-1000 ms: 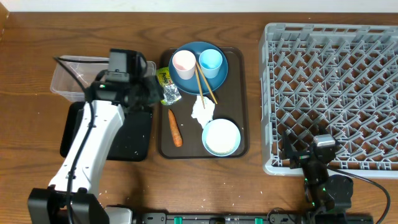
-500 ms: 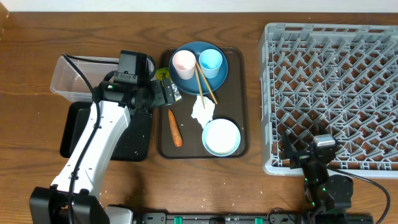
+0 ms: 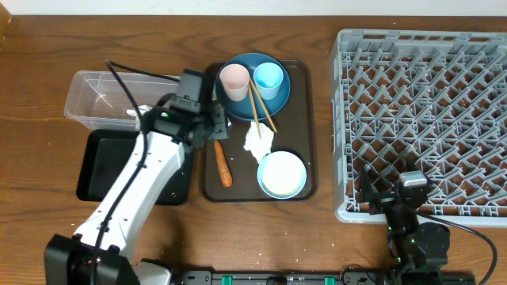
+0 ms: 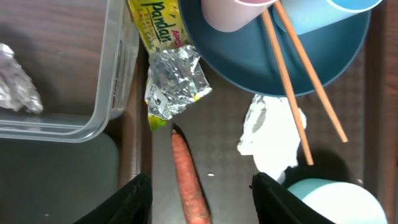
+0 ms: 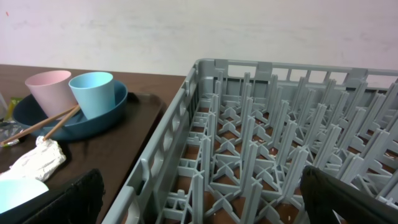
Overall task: Sort waste into correct bins and load items into the dishwasher rack
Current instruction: 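Move the left gripper back to the yellow Pandan cake wrapper, then grasp the yellow wrapper with the left gripper and lift it, then carry the wrapper to the clear bin and release it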
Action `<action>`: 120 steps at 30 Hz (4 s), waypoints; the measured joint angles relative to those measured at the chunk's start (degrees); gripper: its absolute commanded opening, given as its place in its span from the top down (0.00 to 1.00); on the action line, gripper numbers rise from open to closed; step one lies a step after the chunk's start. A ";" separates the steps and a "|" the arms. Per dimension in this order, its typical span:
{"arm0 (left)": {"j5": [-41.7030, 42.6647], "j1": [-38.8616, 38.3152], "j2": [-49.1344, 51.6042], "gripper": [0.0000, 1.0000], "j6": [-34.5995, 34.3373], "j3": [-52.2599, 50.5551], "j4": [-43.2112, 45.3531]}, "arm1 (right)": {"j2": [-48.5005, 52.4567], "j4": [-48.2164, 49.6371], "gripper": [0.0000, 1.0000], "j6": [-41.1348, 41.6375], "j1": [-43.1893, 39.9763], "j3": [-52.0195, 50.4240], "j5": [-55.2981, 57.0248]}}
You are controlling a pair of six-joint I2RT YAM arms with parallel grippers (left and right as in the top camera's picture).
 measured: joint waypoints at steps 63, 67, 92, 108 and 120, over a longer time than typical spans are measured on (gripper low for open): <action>-15.89 -2.60 17.49 0.50 -2.82 0.00 10.88 | 0.00 0.00 0.01 0.00 0.00 0.00 -0.02; -15.89 -2.60 17.49 0.50 -2.80 0.00 10.99 | 0.00 0.00 0.01 0.00 0.00 0.00 0.00; -18.64 -2.60 19.98 0.63 -2.80 0.00 12.26 | 0.00 0.00 0.01 0.00 0.00 0.00 0.00; -18.67 -2.60 19.98 0.76 -2.80 0.00 12.28 | 0.00 0.00 0.01 0.00 0.00 0.00 0.00; -18.69 -2.60 19.98 0.94 -2.80 0.00 11.65 | 0.00 0.00 0.01 0.00 0.00 0.00 -0.02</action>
